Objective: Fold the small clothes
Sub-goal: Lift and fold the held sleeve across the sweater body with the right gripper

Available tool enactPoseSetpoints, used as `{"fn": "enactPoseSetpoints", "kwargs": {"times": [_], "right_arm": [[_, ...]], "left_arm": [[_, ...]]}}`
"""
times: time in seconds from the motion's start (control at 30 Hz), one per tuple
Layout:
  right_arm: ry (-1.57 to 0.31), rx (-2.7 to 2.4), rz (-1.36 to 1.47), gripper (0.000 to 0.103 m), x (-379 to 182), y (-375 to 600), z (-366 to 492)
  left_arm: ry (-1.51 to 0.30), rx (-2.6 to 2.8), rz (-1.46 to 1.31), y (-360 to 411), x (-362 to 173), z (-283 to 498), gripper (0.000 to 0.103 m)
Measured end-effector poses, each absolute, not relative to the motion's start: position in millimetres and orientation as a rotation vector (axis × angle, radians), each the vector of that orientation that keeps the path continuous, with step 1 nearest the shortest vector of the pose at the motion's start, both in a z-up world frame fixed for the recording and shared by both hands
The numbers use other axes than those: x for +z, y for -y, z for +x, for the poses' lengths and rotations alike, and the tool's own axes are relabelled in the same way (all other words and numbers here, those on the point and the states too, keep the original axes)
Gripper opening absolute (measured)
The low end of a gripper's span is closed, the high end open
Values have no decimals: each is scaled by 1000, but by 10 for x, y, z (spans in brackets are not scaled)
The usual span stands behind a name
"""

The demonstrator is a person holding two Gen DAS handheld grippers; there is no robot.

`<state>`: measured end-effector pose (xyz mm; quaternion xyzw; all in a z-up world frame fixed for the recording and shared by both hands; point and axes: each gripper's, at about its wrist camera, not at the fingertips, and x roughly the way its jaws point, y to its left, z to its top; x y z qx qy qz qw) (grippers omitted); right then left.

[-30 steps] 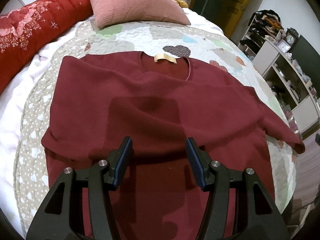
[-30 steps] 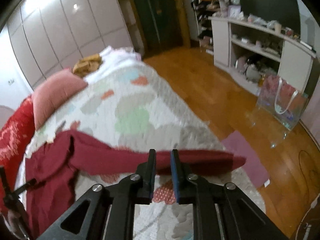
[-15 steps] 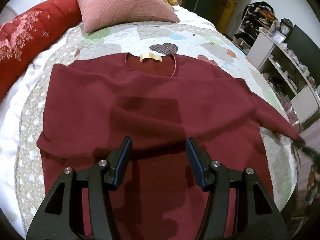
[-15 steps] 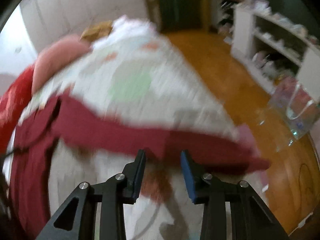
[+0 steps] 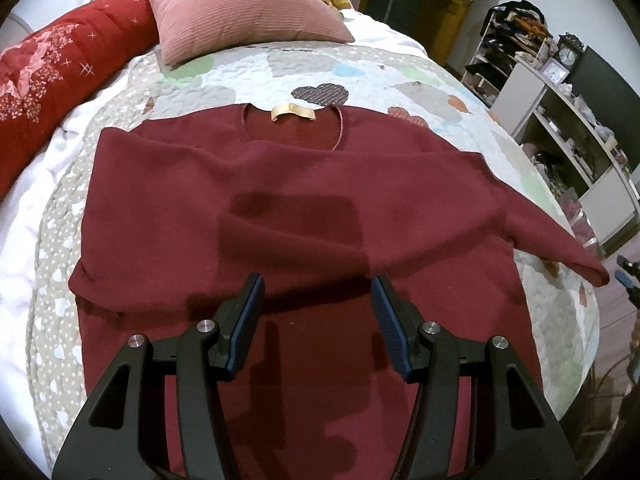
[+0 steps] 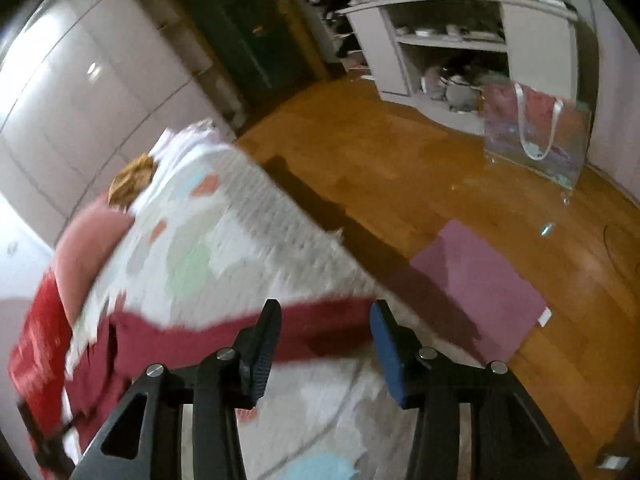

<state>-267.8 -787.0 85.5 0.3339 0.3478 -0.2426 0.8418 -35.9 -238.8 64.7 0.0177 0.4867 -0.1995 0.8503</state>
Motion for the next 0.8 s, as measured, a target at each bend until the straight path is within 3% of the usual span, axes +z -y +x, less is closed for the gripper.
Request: {"fn": "enactPoseSetpoints", "kwargs": {"times": [0.2, 0.33, 0.4, 0.43, 0.6, 0.8], "right_arm": [[-858, -398, 945, 45, 190, 8226, -2457], [-806, -355, 903, 43, 159, 8029, -2562], [-785, -351, 844, 19, 236, 7923, -2604], [-766, -361, 804, 8, 307, 7887, -2615], [-623, -326, 759, 7, 842, 7885, -2610], [-453, -200, 609, 7, 2083, 7579, -2059]], "left_arm": [[-1029, -414, 59, 2403, 643, -359, 55], [-1041, -410, 68, 2424, 604, -330, 55], [-1042, -415, 65, 2433, 599, -337, 55], [-1040, -418, 66, 2437, 604, -349, 55], [-1015, -421, 66, 2374, 698, -385, 55], [-973, -410, -2, 2140, 876, -357, 55]]}}
